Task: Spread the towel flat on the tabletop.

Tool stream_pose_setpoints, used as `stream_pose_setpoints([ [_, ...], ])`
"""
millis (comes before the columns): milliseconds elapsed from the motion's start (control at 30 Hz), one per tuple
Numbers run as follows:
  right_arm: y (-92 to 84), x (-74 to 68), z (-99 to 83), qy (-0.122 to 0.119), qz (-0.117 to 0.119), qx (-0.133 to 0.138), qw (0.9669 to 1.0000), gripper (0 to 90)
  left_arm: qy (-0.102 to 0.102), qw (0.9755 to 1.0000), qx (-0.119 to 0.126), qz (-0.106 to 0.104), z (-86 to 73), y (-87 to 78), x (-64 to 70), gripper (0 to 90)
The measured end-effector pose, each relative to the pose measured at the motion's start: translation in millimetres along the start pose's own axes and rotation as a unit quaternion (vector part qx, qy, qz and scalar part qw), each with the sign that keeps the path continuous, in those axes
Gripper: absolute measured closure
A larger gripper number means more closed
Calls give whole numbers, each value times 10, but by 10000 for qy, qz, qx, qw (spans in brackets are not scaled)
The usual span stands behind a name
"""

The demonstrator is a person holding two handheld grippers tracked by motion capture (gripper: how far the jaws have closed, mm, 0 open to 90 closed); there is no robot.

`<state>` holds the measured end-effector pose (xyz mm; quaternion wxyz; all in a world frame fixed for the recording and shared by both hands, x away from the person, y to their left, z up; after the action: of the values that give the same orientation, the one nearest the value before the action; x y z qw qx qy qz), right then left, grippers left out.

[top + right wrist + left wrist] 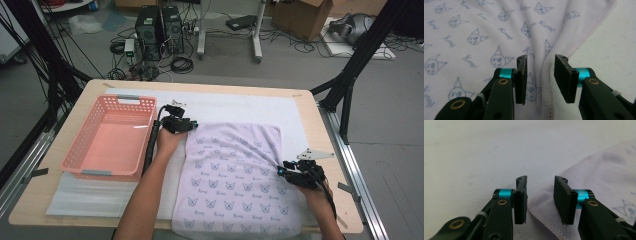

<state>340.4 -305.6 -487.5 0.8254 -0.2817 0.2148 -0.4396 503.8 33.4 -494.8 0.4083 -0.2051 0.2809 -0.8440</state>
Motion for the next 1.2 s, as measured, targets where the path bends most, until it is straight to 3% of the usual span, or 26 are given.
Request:
stream_pose_setpoints([
  [167,-46,10,30,107,13,152,9998,585,449,9986,-129,241,-8,56,146,447],
  [233,-51,13,27,109,1,150,9998,580,508,9986,-74,128,-9,61,217,437],
  [300,-59,22,29,127,-19,169,9998,579,609,9981,3,-47,-29,59,292,479],
  [400,-65,34,35,177,-20,200,9996,578,638,9979,52,-40,-39,57,316,516],
  [433,-61,35,38,167,-14,214,9996,579,691,9975,55,-120,-36,55,337,565],
  [467,-57,34,39,161,-23,211,9996,578,850,9961,43,-210,-32,49,385,682],
  [500,-53,24,39,157,-12,193,9997,578,1002,9949,38,-104,-23,50,402,787],
  [533,-51,20,41,151,-19,194,9997,578,1157,9933,35,80,-5,48,402,824],
  [567,-48,15,45,144,-16,202,9997,579,1179,9926,76,292,15,41,370,842],
  [667,-45,15,41,151,-10,191,9997,578,899,9913,306,912,91,-52,134,856],
  [700,-43,17,38,166,-16,188,9997,578,868,9897,381,1075,111,-91,55,856],
  [733,-37,22,37,166,-28,188,9997,577,860,9881,474,1183,127,-125,-8,843],
  [767,-26,31,38,172,-43,191,9997,575,784,9874,516,1275,134,-153,-60,768],
  [800,-10,42,45,181,-50,205,9996,573,590,9883,549,1295,132,-170,-97,587],
  [833,5,48,52,215,-52,195,9996,570,382,9903,540,1223,123,-188,-122,481],
  [867,27,63,68,244,-80,204,9995,566,191,9924,527,1093,107,-201,-131,474],
  [967,95,145,146,284,-196,222,9992,553,105,9956,360,853,64,-213,-96,493],
  [1100,221,405,360,512,-503,276,9970,525,159,9970,165,737,24,-176,-29,503],
  [1200,390,566,506,587,-585,164,9964,458,23,9976,101,687,-2,-138,-23,495],
])
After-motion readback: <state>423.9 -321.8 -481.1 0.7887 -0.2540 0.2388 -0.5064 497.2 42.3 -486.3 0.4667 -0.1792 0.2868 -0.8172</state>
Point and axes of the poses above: each handheld gripper's, and its own axes: y roughly forward along the jaws, z roughly out of its top, x roughly to its right, the point moved 8 cm from there along y, roughly forward along the jaws, and after that the axes turned 4 degrees about y, right-handed, at the moved point
